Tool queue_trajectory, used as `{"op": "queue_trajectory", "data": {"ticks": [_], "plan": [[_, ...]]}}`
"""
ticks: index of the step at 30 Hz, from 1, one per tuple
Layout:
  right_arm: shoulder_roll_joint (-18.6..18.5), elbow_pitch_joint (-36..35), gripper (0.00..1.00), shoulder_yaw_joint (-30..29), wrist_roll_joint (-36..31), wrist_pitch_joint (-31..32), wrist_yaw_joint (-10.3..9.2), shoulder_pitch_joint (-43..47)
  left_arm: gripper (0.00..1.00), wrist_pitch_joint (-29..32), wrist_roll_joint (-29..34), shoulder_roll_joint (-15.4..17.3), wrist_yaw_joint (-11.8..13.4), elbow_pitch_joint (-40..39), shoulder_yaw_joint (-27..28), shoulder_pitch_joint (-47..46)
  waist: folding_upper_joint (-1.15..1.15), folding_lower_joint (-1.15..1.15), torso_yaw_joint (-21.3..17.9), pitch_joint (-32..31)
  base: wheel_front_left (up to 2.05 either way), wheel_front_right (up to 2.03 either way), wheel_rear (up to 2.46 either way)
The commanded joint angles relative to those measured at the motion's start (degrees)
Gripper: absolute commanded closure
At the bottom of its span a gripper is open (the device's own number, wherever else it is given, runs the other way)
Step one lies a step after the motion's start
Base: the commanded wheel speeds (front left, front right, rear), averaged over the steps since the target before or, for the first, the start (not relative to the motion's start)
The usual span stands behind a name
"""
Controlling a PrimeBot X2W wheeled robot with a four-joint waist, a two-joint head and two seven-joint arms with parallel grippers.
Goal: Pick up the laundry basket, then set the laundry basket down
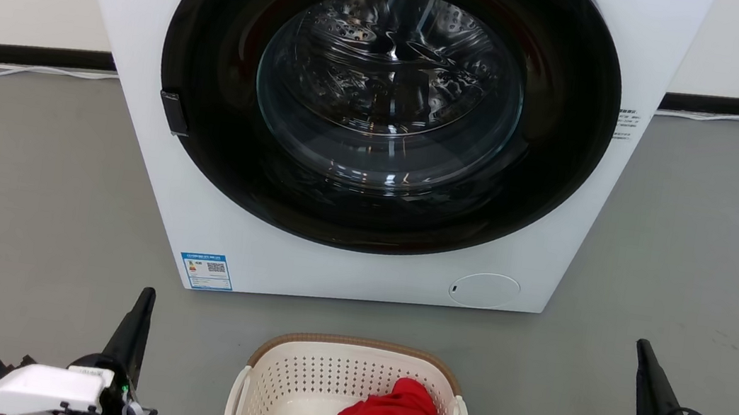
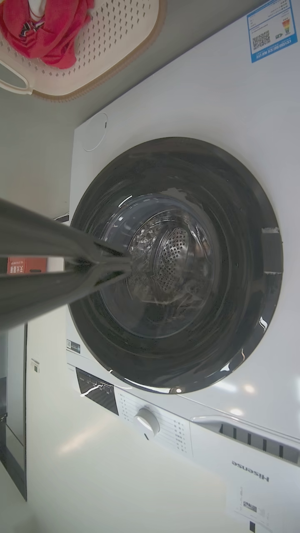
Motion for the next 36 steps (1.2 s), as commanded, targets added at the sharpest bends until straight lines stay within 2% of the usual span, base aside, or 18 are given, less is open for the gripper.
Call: {"op": "queue_trajectory", "data": {"ticks": [1, 7, 11, 15, 22, 29, 36], "plan": [[0.00, 0.00, 0.00, 0.00, 0.00, 0.00, 0.00, 0.00, 0.00, 0.00, 0.00, 0.00, 0.00, 0.00, 0.00, 0.00, 0.00, 0.00, 0.00, 0.00, 0.00, 0.00, 0.00], [0.24, 1.31, 0.00, 0.54, -0.13, -0.35, 0.00, 1.15, 0.00, -0.39, 0.03, -0.42, 0.06, 1.55, -0.24, 1.12, 0.00, 0.01, 0.00, 0.08, 0.00, 0.00, 0.00], [0.23, 0.87, 0.00, 1.05, -0.55, -1.07, 0.01, 0.95, 0.00, -1.05, 0.23, -0.39, 0.06, 1.13, -0.64, 0.92, 0.00, 0.13, -0.01, -0.05, 0.00, 0.00, 0.00], [0.20, 0.35, 0.00, 1.61, -1.02, -1.78, 0.03, 0.81, 0.00, -1.75, 0.65, -0.30, 0.05, 0.70, -1.11, 0.77, 0.00, 0.02, -0.03, 0.06, 0.00, 0.00, 0.00], [-0.15, -0.54, 0.00, 2.83, -3.08, -2.98, 0.05, 0.51, 0.00, -3.03, 2.55, -0.01, 0.04, 0.24, -1.98, 0.33, 0.00, 0.00, -0.08, 0.18, 0.00, 0.00, 0.00], [-0.16, -1.37, 0.00, 3.63, -5.16, -3.99, 0.07, 0.23, 0.00, -4.06, 5.76, 0.04, 0.03, -0.44, -2.23, 0.01, 0.00, 0.00, -0.12, 0.26, 0.00, 0.00, 0.00], [-0.61, -2.84, 0.00, 5.05, -8.89, -5.16, 0.10, -0.10, 0.00, -5.25, 11.78, 0.02, 0.02, -1.47, -2.43, -0.18, 0.00, 0.00, -0.20, 0.38, 0.00, 0.00, 0.00]]}}
